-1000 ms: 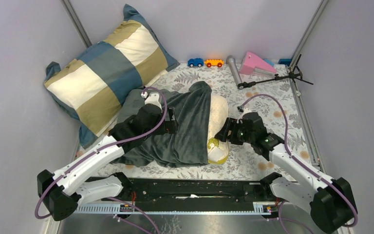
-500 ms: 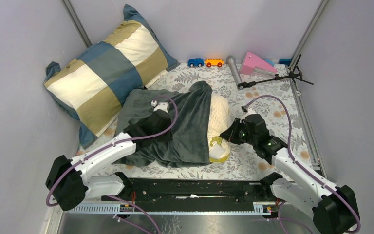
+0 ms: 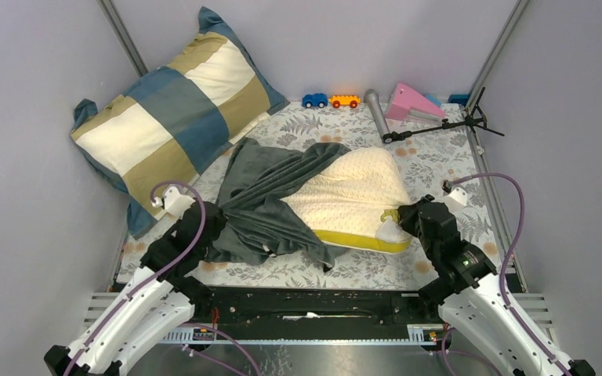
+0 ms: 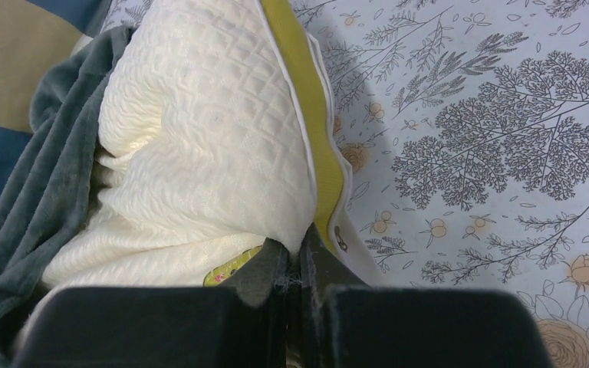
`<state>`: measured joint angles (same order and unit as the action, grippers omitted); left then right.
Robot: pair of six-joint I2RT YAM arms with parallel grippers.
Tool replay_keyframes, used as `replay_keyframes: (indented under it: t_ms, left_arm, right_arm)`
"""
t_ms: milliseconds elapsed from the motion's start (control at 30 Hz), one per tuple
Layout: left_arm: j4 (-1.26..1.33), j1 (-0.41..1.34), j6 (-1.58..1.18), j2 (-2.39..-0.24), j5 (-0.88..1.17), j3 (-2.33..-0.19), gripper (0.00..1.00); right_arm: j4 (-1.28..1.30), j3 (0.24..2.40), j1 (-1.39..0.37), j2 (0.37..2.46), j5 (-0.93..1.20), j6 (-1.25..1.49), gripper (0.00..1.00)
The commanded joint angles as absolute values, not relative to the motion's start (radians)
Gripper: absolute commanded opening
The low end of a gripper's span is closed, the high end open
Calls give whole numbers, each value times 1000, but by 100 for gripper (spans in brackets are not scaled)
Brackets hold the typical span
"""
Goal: Remove the pillowcase from the pillow
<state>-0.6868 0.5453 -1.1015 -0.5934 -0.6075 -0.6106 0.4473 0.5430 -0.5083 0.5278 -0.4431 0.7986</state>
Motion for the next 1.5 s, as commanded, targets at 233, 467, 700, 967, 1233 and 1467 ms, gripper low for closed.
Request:
replay_keyframes:
  t_ms: [233, 467, 700, 967, 1233, 1467]
  left_arm:
    - [-453, 508, -757, -729, -443, -609, 7]
    - [-523, 508, -816, -748, -422, -671, 86]
    - [-590, 508, -894, -722, -429, -712, 99]
    - [-525, 515, -868, -643, -49, -714, 99]
    - [-474, 673, -876, -700, 105, -721, 96]
    - [-474, 1060, -966, -834, -146, -781, 95]
  right_arm:
    - [337, 621, -488, 650, -378, 646, 4]
    - [311, 668, -488, 743, -272, 557, 20]
    - [318, 725, -488, 839, -90, 538, 99]
    - [500, 862, -488, 839, -6, 546, 100]
    - [579, 942, -489, 767, -117, 493, 100]
    - [658, 957, -587, 922, 157, 387, 98]
